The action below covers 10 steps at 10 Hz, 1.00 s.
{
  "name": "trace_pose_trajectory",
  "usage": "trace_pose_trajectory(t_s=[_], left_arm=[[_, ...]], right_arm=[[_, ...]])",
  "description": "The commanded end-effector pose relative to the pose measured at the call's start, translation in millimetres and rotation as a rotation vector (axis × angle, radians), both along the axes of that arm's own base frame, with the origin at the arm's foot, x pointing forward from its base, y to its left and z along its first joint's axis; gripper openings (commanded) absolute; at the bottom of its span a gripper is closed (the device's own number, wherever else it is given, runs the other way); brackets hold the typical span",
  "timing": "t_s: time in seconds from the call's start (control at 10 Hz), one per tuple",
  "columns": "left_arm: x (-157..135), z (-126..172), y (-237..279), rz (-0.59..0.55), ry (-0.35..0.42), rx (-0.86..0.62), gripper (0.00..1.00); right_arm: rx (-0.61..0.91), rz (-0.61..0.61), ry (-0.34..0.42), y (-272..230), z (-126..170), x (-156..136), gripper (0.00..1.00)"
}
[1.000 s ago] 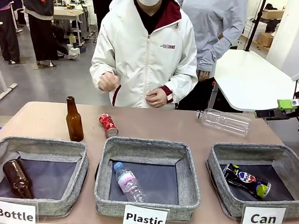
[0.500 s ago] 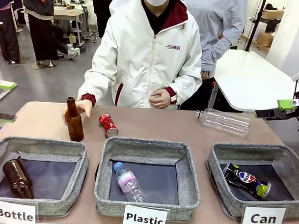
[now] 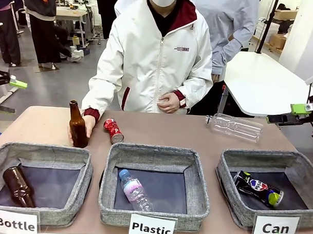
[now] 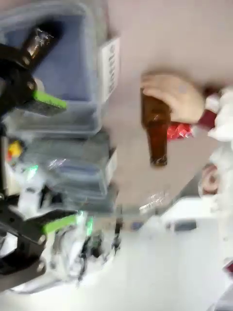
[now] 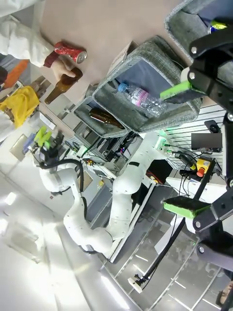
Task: Sort the can waste into the basket.
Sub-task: Pick up the can waste from the table and place it in the right Fabric basket.
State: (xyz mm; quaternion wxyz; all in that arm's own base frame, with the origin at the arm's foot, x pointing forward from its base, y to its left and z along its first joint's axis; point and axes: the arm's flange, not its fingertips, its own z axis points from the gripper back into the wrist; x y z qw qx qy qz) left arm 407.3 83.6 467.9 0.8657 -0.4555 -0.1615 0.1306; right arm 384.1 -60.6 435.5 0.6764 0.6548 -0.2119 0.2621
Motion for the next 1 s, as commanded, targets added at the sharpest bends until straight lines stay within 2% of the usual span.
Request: trace_pose_trajectory(t_s=[0.0, 0.2, 0.3, 0.4, 0.5, 0.7, 0.8, 0.9], left_arm=[[42.1, -21.9, -25.2, 0.113, -0.111, 0.279, 1.00], [55.9, -30.6, -26.8, 0.195, -0.127, 0.395, 1.00], [58.5, -27.6, -24.3, 0.118, -0.098, 0.321, 1.00], [43.2, -3.4, 0.3, 0.053, -0.095, 0.144, 1.00], [21.4, 21.8, 41.0, 0.128, -0.119, 0.080, 1.00], [-36.3, 68.5, 152.5, 0.143, -0.126, 0.012, 1.00], [-79.6, 78.8, 211.7, 0.142, -0.109, -0.047, 1.00], [-113.4, 75.9, 249.6, 0.167, -0.132, -0.103, 1.00]], right_arm=[[0.001, 0.011, -0.020, -1.1, -0.1, -1.6, 1.00], [0.001, 0.011, -0.020, -1.1, -0.1, -1.6, 1.00], [0.001, 0.011, -0.020, -1.1, -0.1, -1.6, 1.00], [0.001, 0.011, -0.020, -1.1, -0.1, -1.6, 1.00], [0.001, 0.011, -0.020, -1.1, -0.1, -1.6, 1.00], [0.001, 0.011, -0.020, -1.1, -0.1, -1.6, 1.00], [0.001, 0.011, -0.020, -1.1, -0.1, -1.6, 1.00], [0.001, 0.011, -0.020, -1.1, -0.1, -1.6, 1.00]])
